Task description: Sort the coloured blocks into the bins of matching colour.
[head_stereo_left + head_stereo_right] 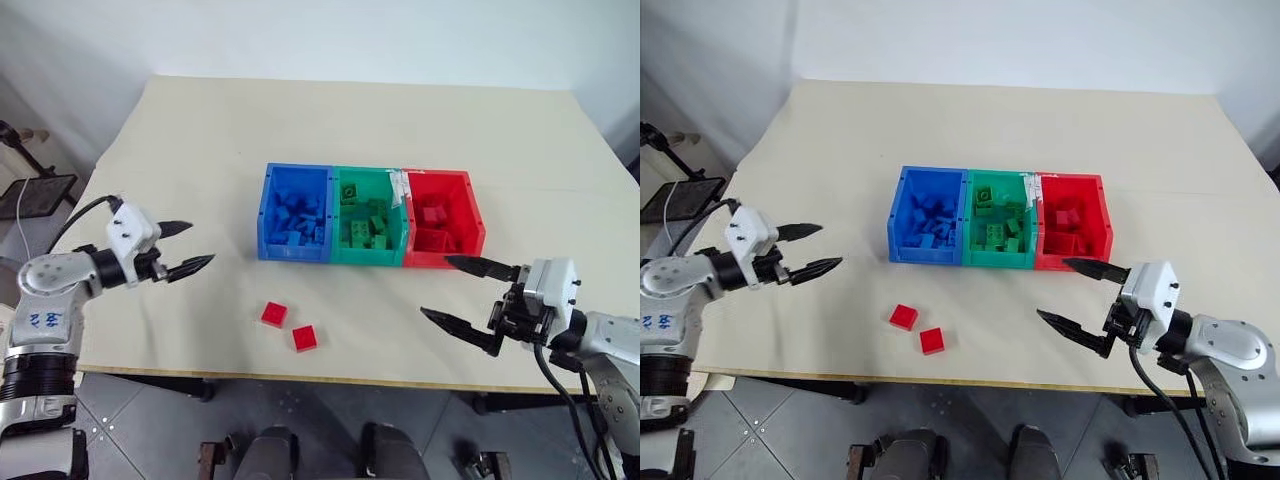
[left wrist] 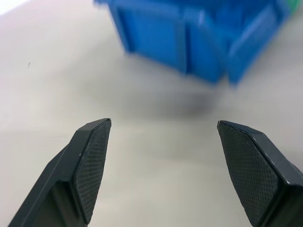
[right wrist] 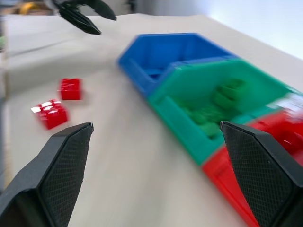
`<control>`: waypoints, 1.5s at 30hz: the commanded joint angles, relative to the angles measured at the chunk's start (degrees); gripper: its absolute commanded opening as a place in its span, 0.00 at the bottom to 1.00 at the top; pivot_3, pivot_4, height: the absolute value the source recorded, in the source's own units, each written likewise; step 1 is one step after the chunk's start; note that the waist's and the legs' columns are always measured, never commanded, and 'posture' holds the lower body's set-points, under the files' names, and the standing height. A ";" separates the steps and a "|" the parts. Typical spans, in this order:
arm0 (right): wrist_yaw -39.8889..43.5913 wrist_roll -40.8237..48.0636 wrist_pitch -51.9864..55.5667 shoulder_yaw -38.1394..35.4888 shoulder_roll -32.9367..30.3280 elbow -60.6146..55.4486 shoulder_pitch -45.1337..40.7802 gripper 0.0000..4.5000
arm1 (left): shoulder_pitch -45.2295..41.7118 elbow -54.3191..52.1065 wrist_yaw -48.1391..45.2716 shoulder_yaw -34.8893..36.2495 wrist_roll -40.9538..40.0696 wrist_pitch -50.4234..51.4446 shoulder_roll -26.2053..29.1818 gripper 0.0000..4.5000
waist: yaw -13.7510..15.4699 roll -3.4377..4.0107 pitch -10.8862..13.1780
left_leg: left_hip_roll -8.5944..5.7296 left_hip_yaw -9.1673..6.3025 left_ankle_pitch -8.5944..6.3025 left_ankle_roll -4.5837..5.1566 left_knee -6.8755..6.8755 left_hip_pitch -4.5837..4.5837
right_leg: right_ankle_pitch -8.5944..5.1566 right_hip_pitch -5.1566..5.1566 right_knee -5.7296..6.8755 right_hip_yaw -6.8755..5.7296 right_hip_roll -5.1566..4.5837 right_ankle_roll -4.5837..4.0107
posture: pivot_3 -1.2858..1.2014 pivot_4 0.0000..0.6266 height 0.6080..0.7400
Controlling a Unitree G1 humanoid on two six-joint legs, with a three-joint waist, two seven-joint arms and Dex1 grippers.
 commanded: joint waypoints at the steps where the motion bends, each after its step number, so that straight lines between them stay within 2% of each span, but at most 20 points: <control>1: 2.79 0.49 -0.64 0.06 -1.50 1.20 -0.38 1.00 | -1.71 1.48 -4.36 0.92 -1.16 -5.33 1.80 0.89 | -0.05 0.00 0.00 | 0.00 0.02 -0.01 0.01 -0.01 0.00 | 0.00 -0.01 0.02 -0.01 0.00 0.00 | 0.52 0.24 1.00; 4: 3.69 0.42 -0.77 -0.02 -1.77 1.59 0.04 1.00 | -0.97 -4.13 -11.92 -3.07 -2.08 -5.60 2.62 0.99 | -0.07 -0.01 0.00 | -0.02 0.14 -0.02 0.03 -0.01 -0.05 | 0.00 -0.04 0.09 -0.08 -0.02 0.00 | 0.52 0.24 1.00; 8: 4.95 -0.52 -1.07 -0.28 -2.16 1.31 2.34 1.00 | 0.35 -12.00 -22.02 -10.49 -1.37 -9.80 2.80 0.99 | -0.43 0.00 0.00 | 0.00 0.23 -0.03 0.02 -0.06 -0.04 | 0.00 -0.06 0.07 -0.07 -0.02 0.00 | 0.52 0.24 1.00; 11: 5.28 -0.36 -0.82 -1.16 -2.62 0.98 3.79 1.00 | -2.60 -15.57 -27.45 -16.30 -1.38 -9.65 1.53 0.99 | -0.43 0.00 0.00 | 0.03 0.32 -0.03 0.02 -0.07 -0.04 | 0.00 -0.09 0.08 -0.05 0.00 0.00 | 0.52 0.24 1.00; 14: 6.74 -0.22 -0.45 -1.67 -3.93 0.27 5.44 1.00 | -7.73 -15.49 -32.78 -23.59 2.46 -10.89 -0.07 0.99 | -0.22 0.00 0.00 | 0.02 0.36 -0.03 0.02 -0.01 -0.04 | 0.00 -0.08 0.07 -0.03 0.00 0.00 | 0.52 0.24 1.00; 17: 7.68 0.05 -0.43 -2.44 -5.05 -1.09 7.46 1.00 | -13.80 -13.95 -33.72 -29.55 4.17 -12.77 -4.97 0.99 | 0.14 -0.01 0.00 | 0.00 0.35 -0.07 0.10 0.07 -0.05 | 0.00 -0.02 0.05 -0.03 -0.01 0.00 | 0.52 0.24 1.00; 22: 7.71 0.09 -0.40 -3.79 -5.27 -3.43 11.72 1.00 | -19.15 -8.60 -33.41 -34.37 5.78 -16.41 -9.63 0.99 | -0.33 -0.01 0.00 | 0.01 0.39 -0.11 0.16 0.06 -0.04 | 0.01 -0.04 0.05 -0.04 0.00 0.01 | 0.52 0.24 1.00; 29: 7.34 -0.37 -0.70 -4.14 -4.66 -5.61 16.58 1.00 | -22.52 -4.93 -34.53 -41.10 6.21 -20.24 -10.53 0.99 | -0.16 -0.01 0.00 | 0.04 0.47 -0.11 0.16 0.07 -0.04 | 0.01 -0.08 0.04 0.01 0.00 0.01 | 0.52 0.24 1.00; 36: 5.93 -1.26 -1.20 -3.65 -3.95 -5.96 17.99 1.00 | -22.90 -3.50 -34.21 -43.11 5.63 -20.48 -11.95 0.99 | -0.06 -0.01 0.01 | 0.03 0.43 -0.13 0.21 0.14 -0.04 | 0.02 0.01 -0.02 -0.01 0.00 0.03 | 0.52 0.24 1.00; 39: 5.08 -1.41 -1.32 -3.62 -3.56 -6.16 18.30 1.00 | -22.55 -3.52 -33.00 -42.67 5.42 -19.06 -13.01 0.86 | -0.05 -0.01 0.01 | 0.02 0.43 -0.13 0.21 0.16 -0.04 | 0.02 0.03 -0.04 0.00 0.00 0.03 | 0.52 0.24 1.00; 45: 4.10 -1.10 -1.26 -3.83 -2.92 -6.83 18.62 1.00 | -22.54 -2.84 -33.68 -42.28 5.17 -20.15 -13.17 0.47 | -0.16 -0.01 0.01 | 0.03 0.43 -0.13 0.21 0.15 -0.04 | 0.02 0.02 -0.03 -0.01 0.00 0.03 | 0.52 0.24 1.00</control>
